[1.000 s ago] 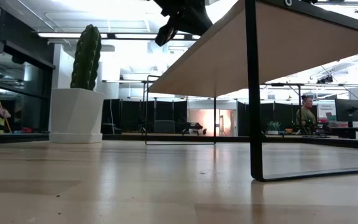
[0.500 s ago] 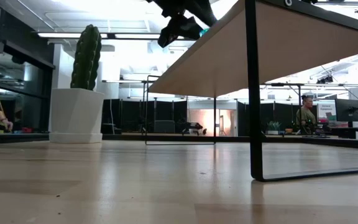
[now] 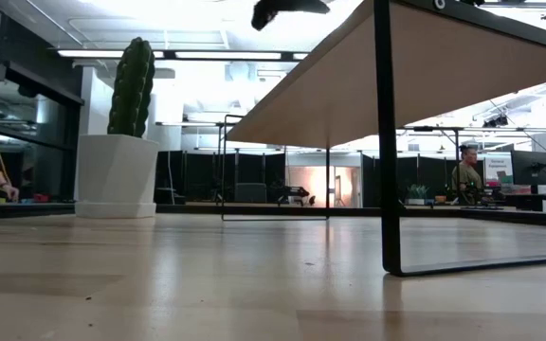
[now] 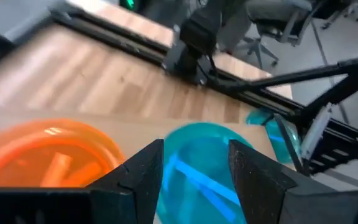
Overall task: Place and stack plates onto a shelf
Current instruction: Stack the orange plate on top of the orange plate on the shelf
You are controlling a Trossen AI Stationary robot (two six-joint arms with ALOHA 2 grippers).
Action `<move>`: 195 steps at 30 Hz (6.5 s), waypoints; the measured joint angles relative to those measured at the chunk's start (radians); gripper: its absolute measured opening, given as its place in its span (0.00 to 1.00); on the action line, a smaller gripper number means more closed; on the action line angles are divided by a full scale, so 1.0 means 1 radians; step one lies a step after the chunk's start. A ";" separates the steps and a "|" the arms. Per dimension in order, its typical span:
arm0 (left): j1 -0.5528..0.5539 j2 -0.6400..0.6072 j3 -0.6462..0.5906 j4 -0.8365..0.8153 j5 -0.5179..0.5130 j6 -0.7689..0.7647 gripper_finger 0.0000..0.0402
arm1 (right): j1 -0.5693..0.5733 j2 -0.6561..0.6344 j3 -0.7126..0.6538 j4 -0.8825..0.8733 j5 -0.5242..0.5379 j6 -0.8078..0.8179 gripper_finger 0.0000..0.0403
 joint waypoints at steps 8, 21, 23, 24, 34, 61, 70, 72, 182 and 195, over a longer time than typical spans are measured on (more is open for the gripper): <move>0.004 -0.216 -0.076 0.053 -0.129 0.137 0.42 | 0.000 0.000 0.000 0.000 -0.060 0.001 0.51; -0.088 -0.646 -0.765 0.679 -0.146 0.005 0.42 | 0.000 0.001 0.000 0.001 -0.244 0.011 0.51; -0.086 -0.680 -0.821 0.740 -0.153 -0.011 0.42 | 0.000 0.002 0.000 0.001 -0.279 0.011 0.51; -0.083 -0.694 -0.842 0.758 -0.158 -0.015 0.42 | 0.000 0.002 0.000 0.001 -0.284 0.010 0.51; -0.057 -0.725 -0.859 0.682 -0.137 -0.022 0.42 | 0.001 0.009 0.000 0.003 -0.286 0.018 0.51; -0.497 -0.319 -0.859 -0.151 0.324 0.206 0.42 | 0.001 0.103 0.000 -0.013 -0.286 0.034 0.51; -0.539 -0.187 -0.859 -0.134 0.325 0.268 0.42 | 0.001 0.105 0.000 -0.046 -0.278 0.037 0.51; -0.544 -0.164 -0.859 -0.125 0.325 0.275 0.42 | 0.001 0.105 0.000 -0.046 -0.278 0.036 0.51; 0.021 -0.328 -0.672 0.291 -0.564 -0.834 0.00 | 0.001 0.105 0.000 -0.068 -0.219 -0.027 0.51; 0.021 -0.165 -0.435 0.122 -0.582 -0.679 0.00 | 0.001 0.105 0.000 -0.068 -0.201 -0.022 0.51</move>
